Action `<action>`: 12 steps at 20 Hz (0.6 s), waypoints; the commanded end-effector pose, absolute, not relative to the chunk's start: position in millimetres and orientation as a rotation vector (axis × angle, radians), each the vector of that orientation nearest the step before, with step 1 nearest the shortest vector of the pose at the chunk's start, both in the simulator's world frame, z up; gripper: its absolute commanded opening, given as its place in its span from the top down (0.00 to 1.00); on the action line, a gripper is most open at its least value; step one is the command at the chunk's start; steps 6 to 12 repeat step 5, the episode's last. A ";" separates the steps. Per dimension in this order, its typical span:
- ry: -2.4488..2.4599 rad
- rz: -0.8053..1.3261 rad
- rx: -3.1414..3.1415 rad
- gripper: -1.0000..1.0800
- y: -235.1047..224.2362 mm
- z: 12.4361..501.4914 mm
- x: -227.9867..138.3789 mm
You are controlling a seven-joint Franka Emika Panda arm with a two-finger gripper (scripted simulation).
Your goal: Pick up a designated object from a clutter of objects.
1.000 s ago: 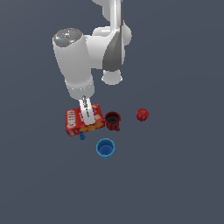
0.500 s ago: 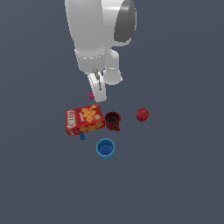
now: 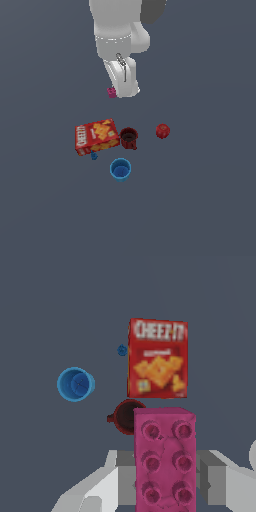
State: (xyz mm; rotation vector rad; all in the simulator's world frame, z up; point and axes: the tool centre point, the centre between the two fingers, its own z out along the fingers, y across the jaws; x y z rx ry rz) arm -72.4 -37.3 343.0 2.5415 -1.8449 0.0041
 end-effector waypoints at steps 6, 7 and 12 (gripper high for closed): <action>-1.845 0.001 2.542 1.00 -31.1 353.2 -76.7; -1.845 0.001 2.542 1.00 -31.1 353.2 -76.7; -1.845 0.001 2.542 1.00 -31.1 353.2 -76.7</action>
